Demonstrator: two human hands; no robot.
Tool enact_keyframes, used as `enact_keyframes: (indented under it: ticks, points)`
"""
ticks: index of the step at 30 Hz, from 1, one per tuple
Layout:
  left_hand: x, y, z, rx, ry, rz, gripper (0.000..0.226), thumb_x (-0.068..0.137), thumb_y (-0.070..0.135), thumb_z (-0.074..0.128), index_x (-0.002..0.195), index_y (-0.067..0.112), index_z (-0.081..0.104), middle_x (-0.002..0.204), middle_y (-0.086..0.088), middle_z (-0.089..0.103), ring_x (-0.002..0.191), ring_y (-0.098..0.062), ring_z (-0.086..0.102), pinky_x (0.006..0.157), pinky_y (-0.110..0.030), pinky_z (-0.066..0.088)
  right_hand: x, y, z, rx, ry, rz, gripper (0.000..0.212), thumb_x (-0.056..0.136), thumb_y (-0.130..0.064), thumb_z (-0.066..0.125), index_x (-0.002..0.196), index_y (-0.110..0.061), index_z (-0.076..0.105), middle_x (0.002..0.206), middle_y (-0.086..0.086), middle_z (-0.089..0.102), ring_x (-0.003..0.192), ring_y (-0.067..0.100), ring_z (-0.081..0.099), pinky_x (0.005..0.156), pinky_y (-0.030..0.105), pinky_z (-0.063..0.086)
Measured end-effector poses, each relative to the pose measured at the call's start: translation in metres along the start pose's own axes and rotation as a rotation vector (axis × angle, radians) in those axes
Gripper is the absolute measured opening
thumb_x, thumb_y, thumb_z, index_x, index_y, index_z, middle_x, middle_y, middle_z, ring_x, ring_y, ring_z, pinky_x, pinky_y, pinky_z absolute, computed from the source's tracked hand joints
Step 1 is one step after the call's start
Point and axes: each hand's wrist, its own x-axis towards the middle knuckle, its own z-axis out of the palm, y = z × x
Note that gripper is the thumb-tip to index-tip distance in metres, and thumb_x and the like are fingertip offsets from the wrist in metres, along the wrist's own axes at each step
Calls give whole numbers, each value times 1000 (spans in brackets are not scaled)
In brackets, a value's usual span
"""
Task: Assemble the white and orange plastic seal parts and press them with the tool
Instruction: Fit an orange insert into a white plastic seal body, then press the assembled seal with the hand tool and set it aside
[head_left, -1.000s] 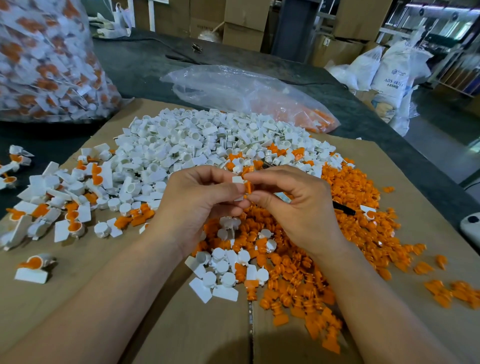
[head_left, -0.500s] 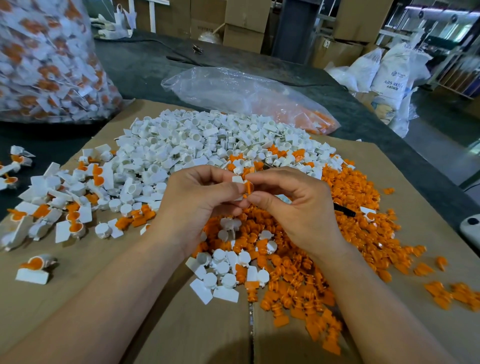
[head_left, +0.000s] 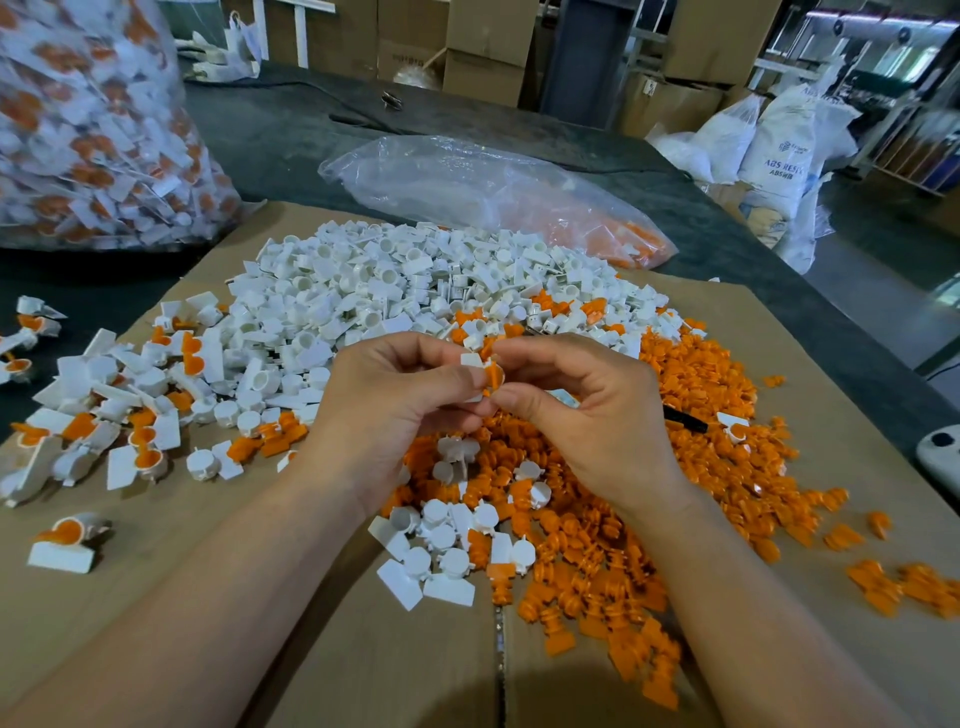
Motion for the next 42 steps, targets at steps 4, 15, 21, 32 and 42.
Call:
enact_keyframes:
  ticks: [4,15,21,32,42]
  points:
    - [0,0,-1,-1,-4,-4,11,62,-1,69,60,9,65,55,-9,66,47,-16,64,44,-18,50,1,-1,-1,-45,-36,9,31,74,-14,68,103,-21,61,90,-15,62,85,4,62,77,16,49]
    - [-1,2,-1,-7,-17,-2,9,50,8,69,59,9,66,55,-10,66,46,-16,63,43,-18,50,0,-4,-2,-57,-66,71,30,76,-15,69,103,-24,61,91,-9,64,86,6,62,78,20,50]
    - [0,1,-2,2,-5,23,18,51,9,69,67,4,63,56,-9,66,47,-16,64,44,-18,51,0,-3,-2,-69,-67,65,30,75,-17,70,100,-29,61,89,-12,64,84,5,62,77,18,50]
    - [1,-2,-3,28,-12,84,8,51,11,70,53,19,71,54,-4,65,50,-16,65,46,-21,51,10,5,-38,-225,98,325,24,80,-19,69,76,-41,60,75,-26,60,71,-14,58,63,0,41]
    - [2,-1,-4,6,2,73,12,53,6,70,62,9,65,54,-6,65,49,-18,66,46,-21,52,11,17,-75,-616,-277,701,48,75,-43,69,116,-19,59,114,-1,58,105,14,53,82,28,40]
